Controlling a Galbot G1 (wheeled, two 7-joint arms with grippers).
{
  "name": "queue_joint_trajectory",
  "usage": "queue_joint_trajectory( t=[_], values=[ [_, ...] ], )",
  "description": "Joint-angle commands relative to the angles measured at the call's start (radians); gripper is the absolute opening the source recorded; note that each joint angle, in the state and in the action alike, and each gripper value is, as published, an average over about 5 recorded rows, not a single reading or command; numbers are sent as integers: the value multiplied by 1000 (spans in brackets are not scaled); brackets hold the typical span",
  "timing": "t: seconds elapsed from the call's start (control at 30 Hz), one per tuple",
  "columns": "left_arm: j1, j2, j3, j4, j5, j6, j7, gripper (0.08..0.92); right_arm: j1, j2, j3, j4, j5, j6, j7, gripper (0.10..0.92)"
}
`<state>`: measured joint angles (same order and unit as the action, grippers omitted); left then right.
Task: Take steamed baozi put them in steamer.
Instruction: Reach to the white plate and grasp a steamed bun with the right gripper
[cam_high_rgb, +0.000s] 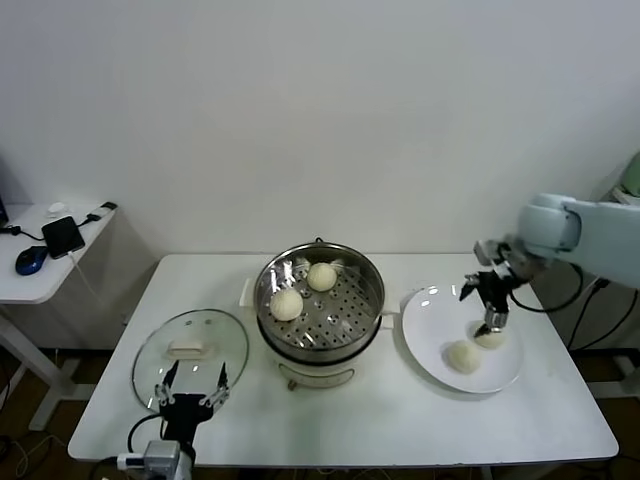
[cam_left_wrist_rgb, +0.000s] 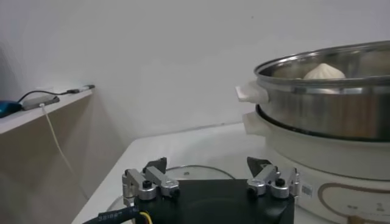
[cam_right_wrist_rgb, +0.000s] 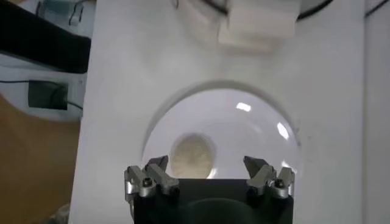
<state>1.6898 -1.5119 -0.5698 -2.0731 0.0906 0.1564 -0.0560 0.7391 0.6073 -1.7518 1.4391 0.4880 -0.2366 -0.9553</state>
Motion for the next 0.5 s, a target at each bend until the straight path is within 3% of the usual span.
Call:
queue_joint_trajectory(
  t=[0.03, 0.5],
  values=[
    [1, -2, 0, 5, 4, 0, 0, 823, -368, -91, 258, -70, -171, -39, 53, 823],
    [-1, 4, 2, 15, 5, -3, 0, 823, -513, 21, 393, -175, -185, -80, 111, 823]
  ],
)
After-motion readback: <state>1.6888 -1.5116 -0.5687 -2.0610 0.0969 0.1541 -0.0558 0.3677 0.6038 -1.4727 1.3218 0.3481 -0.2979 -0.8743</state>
